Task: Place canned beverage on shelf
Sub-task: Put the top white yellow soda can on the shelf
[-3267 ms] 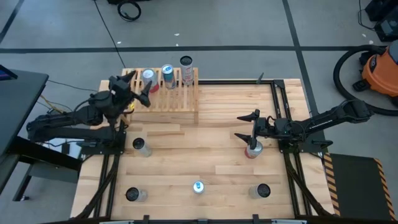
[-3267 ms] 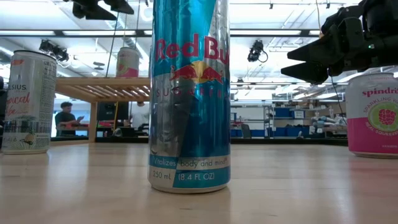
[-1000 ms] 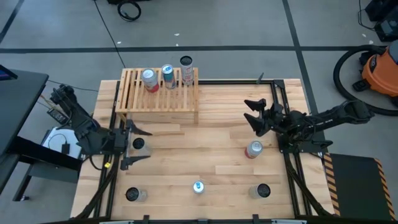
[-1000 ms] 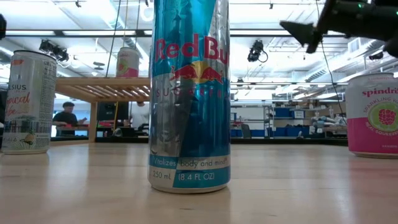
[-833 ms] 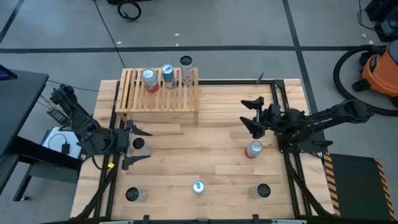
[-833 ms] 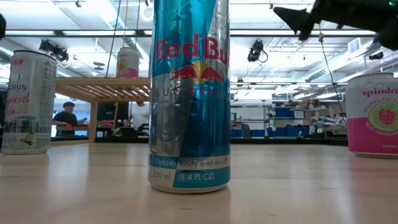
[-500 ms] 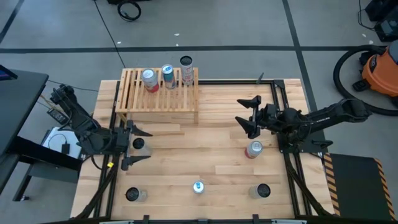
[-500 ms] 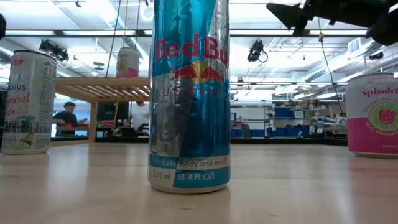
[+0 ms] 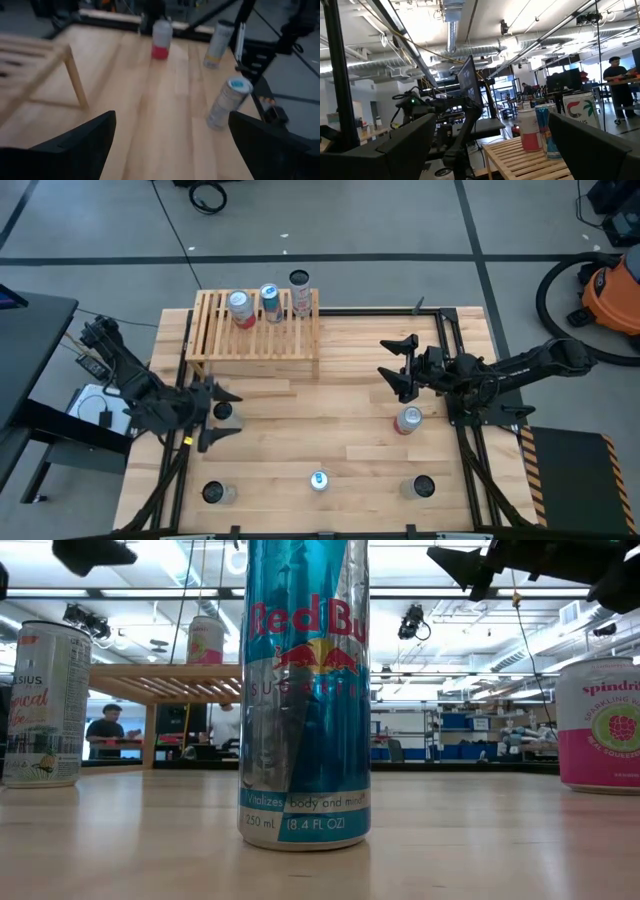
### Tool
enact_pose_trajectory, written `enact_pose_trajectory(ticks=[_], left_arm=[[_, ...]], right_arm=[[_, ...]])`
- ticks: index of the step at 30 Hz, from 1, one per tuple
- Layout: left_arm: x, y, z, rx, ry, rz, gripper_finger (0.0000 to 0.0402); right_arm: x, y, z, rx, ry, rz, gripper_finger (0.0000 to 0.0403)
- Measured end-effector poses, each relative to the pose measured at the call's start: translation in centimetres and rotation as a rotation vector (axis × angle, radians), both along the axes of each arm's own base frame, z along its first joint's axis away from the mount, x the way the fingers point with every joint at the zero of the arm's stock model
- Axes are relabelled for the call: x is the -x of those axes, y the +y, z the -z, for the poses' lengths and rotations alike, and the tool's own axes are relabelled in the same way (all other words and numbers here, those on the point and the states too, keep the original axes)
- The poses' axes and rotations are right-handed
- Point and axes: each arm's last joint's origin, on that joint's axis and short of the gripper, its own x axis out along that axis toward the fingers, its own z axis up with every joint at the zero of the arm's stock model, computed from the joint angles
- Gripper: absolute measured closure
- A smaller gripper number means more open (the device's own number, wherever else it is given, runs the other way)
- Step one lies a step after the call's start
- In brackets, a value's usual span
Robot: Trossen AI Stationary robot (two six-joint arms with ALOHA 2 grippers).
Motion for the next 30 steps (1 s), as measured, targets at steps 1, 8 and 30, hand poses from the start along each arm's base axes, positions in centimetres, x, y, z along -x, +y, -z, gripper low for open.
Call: enact_pose_trajectory(ticks=[1, 8, 30], left_arm=[[0.1, 0.0, 0.1, 0.011, 0.016, 0.007, 0.0012], [0.5, 0.4, -0.5, 0.046, 0.13, 0.038, 0.0012], [1.0, 2.5, -1.0, 0.057, 0.518, -0.127, 0.0012]], right_arm=[[0.0, 0.0, 0.0, 0.0, 0.001, 0.0, 0.0004], [0.0, 0.0, 0.1, 0.0, 0.007, 0.0, 0.0004], [-1.0, 0.1, 1.3, -0.014, 0.091, -0.009, 0.0004]])
